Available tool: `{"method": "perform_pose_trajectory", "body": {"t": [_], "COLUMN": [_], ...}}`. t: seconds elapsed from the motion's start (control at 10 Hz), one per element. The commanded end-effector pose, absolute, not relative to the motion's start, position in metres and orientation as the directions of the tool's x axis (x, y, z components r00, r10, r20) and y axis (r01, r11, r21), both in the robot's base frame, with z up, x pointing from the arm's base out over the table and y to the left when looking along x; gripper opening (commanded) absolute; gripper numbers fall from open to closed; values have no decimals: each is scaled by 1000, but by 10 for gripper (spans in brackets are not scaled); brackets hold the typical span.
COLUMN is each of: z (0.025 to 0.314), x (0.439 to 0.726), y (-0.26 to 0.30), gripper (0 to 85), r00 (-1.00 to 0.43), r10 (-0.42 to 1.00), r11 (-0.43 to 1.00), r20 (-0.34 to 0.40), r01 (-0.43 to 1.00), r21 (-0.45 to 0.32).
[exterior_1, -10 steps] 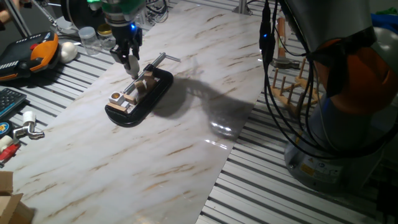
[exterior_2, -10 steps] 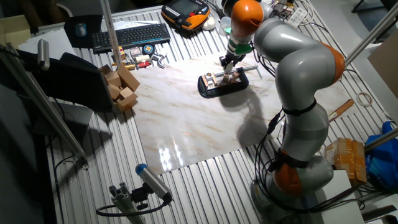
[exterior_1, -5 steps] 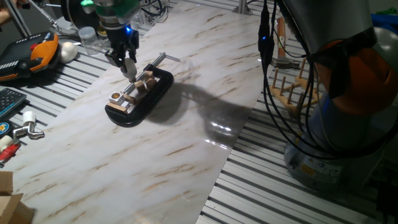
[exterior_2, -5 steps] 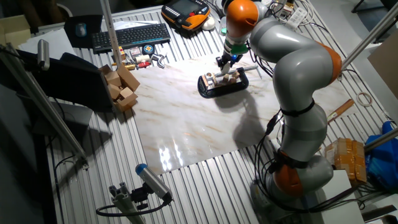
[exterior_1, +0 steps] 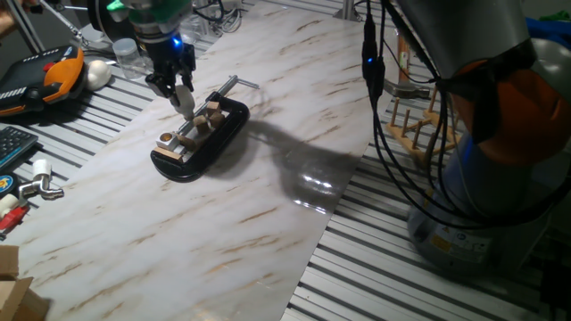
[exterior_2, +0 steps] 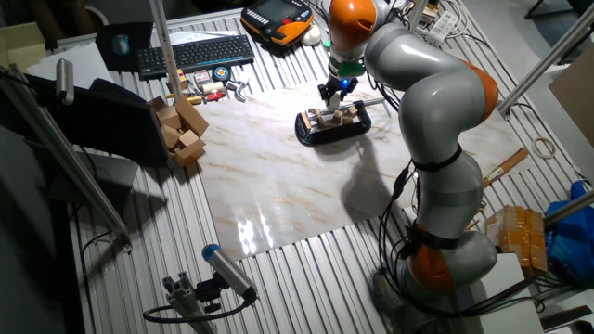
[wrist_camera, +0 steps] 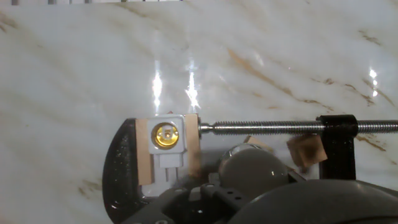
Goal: Install the light bulb by rotating it
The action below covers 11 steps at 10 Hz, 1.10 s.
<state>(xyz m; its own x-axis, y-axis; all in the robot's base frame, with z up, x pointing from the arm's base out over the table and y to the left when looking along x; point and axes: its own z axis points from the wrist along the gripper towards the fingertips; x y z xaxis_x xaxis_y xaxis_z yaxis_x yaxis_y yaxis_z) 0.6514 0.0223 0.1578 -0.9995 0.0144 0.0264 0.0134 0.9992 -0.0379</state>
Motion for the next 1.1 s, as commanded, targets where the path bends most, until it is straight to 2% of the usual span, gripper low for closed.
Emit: {"method": "perform_pose_trajectory", "body": {"t": [0.0,0.4,0.7,1.0], "z": [158,162,160,161], "x": [651,650,645,644], "y": [23,35,45,46], "gripper": [0,0,0,0], "r00": [-999,-999,-999,-999], "r10": [16,26,30,21], "r11": [999,1000,1000,1000], "r20": [30,21,-29,-34], "r01": [15,26,30,21], "r21": [-34,-16,3,1]}}
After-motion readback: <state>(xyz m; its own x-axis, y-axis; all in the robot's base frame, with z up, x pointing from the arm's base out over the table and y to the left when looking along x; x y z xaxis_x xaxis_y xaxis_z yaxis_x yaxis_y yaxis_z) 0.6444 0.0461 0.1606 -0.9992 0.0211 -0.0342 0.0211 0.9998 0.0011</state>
